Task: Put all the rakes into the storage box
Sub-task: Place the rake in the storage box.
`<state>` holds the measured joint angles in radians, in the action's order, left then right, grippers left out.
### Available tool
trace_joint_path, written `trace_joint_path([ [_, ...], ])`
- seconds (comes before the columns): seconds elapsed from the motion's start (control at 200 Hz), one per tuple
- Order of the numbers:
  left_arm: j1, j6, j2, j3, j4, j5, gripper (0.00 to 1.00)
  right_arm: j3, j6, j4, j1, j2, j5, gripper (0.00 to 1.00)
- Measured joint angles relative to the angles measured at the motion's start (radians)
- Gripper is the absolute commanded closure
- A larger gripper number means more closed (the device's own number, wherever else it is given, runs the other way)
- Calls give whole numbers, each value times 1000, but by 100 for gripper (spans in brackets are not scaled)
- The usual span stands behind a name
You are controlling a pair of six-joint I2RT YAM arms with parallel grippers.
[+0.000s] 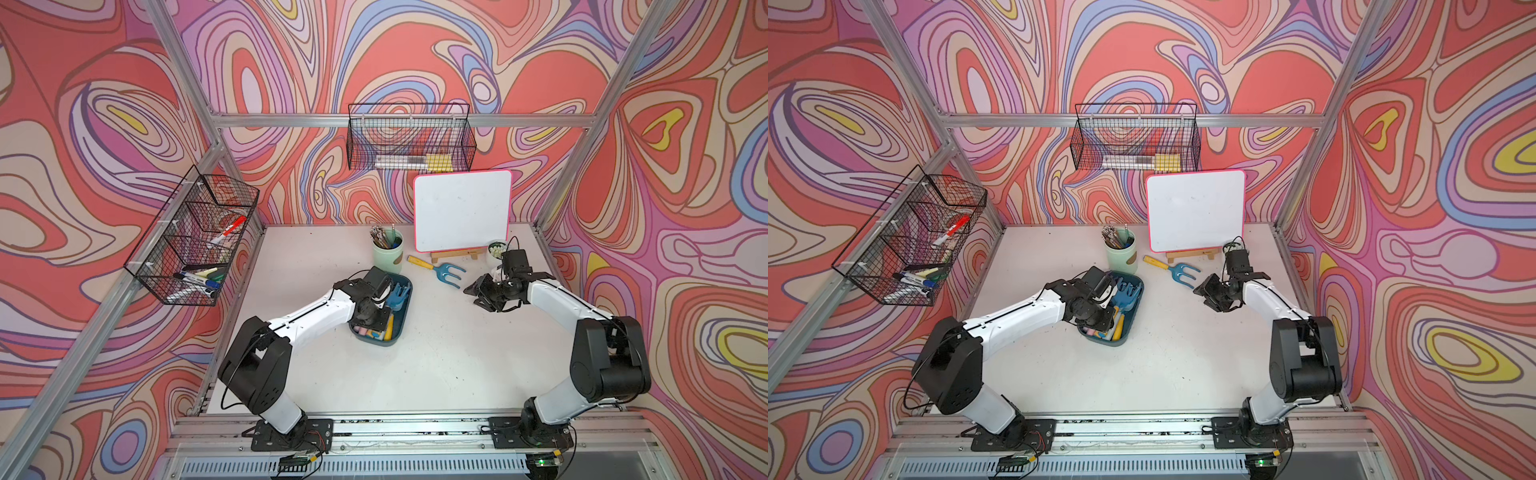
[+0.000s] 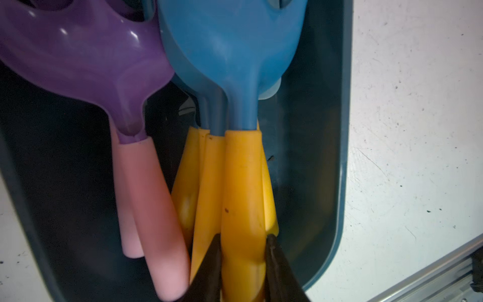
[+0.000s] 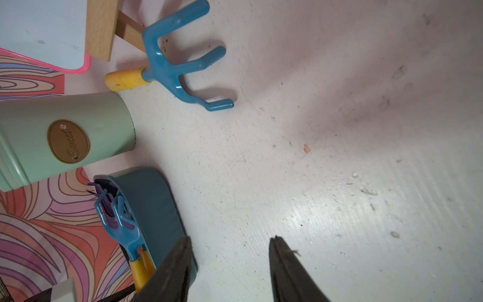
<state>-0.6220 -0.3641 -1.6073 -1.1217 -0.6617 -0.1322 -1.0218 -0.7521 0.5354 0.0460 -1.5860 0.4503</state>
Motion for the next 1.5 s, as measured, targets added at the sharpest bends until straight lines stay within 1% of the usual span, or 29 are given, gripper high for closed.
trace_joint_path([
  [0.225,19,-14,0,5,5,-18,100,0,6,9,0,0,1,50],
  [0.235,20,-15,0,5,5,-19,98,0,6,10,0,0,1,50],
  [0.245,21,-15,0,5,5,-20,92,0,7,10,0,0,1,50],
  [0.27,24,-16,-1,5,5,-23,75,0,8,12,0,0,0,50],
  [0.275,24,-16,-1,5,5,-23,73,0,8,13,0,0,1,50],
  [0.29,26,-16,-1,5,6,-24,61,0,8,14,0,0,0,50],
  [0.315,27,-18,-1,5,6,-26,48,-1,8,15,0,0,1,50],
  [0.351,28,-20,-2,5,6,-26,37,-1,10,15,0,0,1,50],
  [0.376,28,-23,-2,5,5,-25,32,-1,10,16,0,0,1,50],
  [0.396,28,-27,-2,5,5,-24,30,-1,11,16,0,0,0,50],
  [0.481,32,-35,-2,2,3,-20,30,-1,11,20,0,0,0,50],
  [0.571,34,-41,-1,-24,-9,-5,34,-5,11,24,0,0,0,50],
  [0.651,34,-48,11,-68,-20,27,35,-13,10,26,0,-1,-3,50],
  [0.736,34,-52,43,-117,-29,79,34,-42,6,30,0,-23,-11,50],
  [0.891,39,-58,87,-187,-19,156,34,-177,0,29,0,-154,-19,50],
  [1.062,39,-90,57,-195,5,153,34,-370,-8,25,0,-368,-14,51],
  [1.172,39,-101,38,-186,8,146,34,-457,-21,34,0,-466,-14,51],
  [1.332,42,-97,34,-185,5,145,34,-546,-33,40,0,-534,-15,51],
  [1.497,60,-87,11,-192,3,138,35,-578,-43,39,0,-556,-15,52],
])
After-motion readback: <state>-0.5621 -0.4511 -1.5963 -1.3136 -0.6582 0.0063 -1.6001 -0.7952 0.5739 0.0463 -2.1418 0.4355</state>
